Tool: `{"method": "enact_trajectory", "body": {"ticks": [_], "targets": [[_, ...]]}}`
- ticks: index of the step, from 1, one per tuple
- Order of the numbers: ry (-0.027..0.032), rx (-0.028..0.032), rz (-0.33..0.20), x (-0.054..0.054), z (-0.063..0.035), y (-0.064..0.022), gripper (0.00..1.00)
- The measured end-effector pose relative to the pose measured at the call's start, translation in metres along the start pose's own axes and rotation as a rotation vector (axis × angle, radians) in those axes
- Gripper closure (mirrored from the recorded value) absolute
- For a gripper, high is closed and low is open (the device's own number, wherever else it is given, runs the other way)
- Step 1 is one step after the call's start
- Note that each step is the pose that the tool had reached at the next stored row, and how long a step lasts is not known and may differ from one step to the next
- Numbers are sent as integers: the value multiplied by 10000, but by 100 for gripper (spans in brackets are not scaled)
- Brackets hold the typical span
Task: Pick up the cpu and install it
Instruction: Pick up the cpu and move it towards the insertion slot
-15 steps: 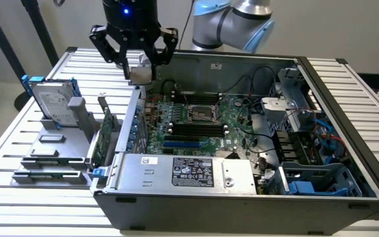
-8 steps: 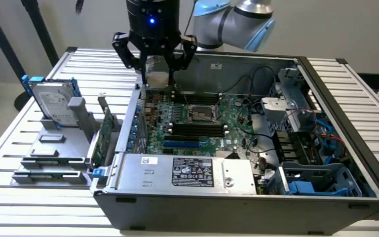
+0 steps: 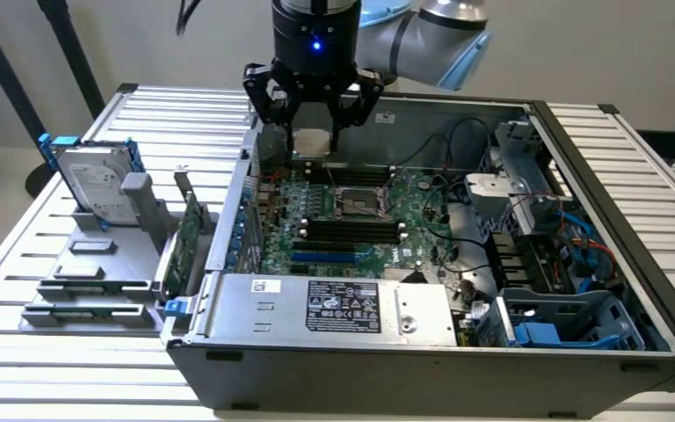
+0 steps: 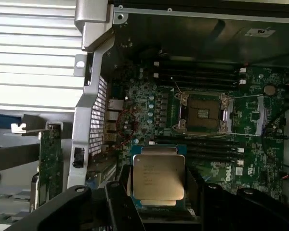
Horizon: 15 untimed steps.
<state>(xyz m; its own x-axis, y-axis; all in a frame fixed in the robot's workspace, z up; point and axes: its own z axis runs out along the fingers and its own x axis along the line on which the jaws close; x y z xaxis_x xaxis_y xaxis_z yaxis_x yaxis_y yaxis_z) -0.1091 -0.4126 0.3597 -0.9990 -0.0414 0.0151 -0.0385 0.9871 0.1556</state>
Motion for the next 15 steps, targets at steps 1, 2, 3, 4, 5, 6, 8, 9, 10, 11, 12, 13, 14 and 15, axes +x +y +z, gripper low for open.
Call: {"method": "enact_trajectory", "body": {"ticks": [1, 2, 3, 4, 5, 6, 8, 9, 10, 11, 12, 13, 14, 15], "targets": [[0, 8, 0, -34, 20, 31, 45], [1, 16, 0, -67, 40, 64, 45], [1, 24, 0, -99, 59, 97, 45], [1, 33, 1, -129, 79, 131, 45], [2, 41, 1, -159, 98, 165, 45], [2, 50, 1, -190, 118, 201, 45], [2, 67, 1, -249, 156, 270, 45], [3, 76, 1, -278, 175, 305, 45], [3, 85, 2, -306, 195, 340, 45], [4, 93, 2, -335, 215, 376, 45], [4, 103, 2, -363, 234, 411, 45], [4, 111, 2, -390, 253, 445, 45], [4, 121, 3, -416, 272, 479, 45], [5, 133, 4, -443, 292, 515, 45]]}}
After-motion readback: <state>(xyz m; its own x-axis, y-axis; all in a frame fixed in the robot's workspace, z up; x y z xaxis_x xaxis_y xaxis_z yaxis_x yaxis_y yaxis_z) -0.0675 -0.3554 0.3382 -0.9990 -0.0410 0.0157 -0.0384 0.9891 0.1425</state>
